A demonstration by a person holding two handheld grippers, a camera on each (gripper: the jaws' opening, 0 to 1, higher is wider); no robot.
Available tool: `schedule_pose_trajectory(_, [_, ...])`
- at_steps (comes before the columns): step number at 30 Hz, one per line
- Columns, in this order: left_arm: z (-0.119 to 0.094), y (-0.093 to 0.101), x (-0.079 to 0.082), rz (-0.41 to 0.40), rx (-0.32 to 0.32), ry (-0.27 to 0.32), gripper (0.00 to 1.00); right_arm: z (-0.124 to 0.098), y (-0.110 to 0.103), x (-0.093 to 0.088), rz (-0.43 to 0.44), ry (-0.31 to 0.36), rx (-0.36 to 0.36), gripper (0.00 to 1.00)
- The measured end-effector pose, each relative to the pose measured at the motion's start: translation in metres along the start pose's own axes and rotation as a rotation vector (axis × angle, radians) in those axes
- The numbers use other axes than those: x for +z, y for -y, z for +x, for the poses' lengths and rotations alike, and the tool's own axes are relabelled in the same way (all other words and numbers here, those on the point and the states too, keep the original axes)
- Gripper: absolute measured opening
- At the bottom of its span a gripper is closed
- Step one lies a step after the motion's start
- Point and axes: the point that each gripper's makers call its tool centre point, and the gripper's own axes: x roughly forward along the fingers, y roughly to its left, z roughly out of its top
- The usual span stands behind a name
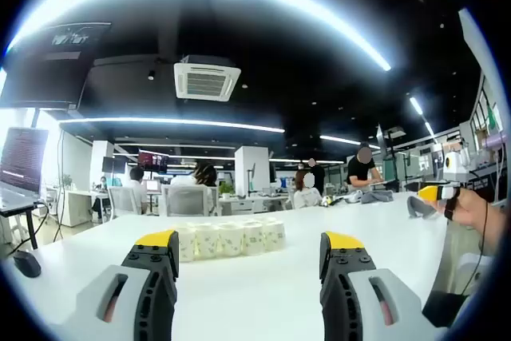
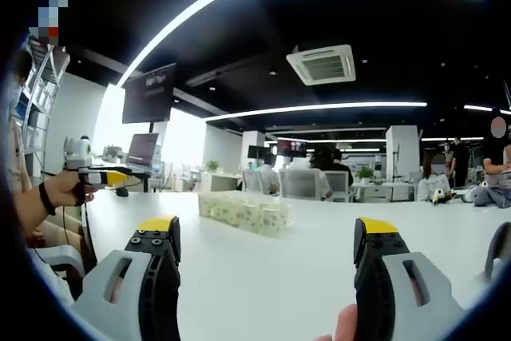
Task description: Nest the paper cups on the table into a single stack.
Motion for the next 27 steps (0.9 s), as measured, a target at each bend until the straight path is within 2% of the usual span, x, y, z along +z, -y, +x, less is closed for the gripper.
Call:
schedule_pose_trajectory(8, [0.000,0.006,-0.009,-0.013,-0.014,-0.016,0.76,-0.003,0.001,-0.003,-0.005,-0.004,-0.005,0.94])
schedule_pose_trajectory(14, [0.003,0.018,-0.010,-0.014,-0.034,-0.015,0.75,-0.006,0.006,0.002,-0.008,0.014,-0.015,0.93])
schedule_pose_trajectory(19, [0.007,0.027,-0.017,-0.010,-0.051,-0.033,0.75,-0.007,0.010,-0.002,-0.006,0.005,-0.026,0.93])
schedule_pose_trajectory(27, [0.007,0.027,-0.017,-0.005,-0.048,-0.036,0.74,-0.011,0.019,-0.001,-0.009,0.008,-0.041,0.92])
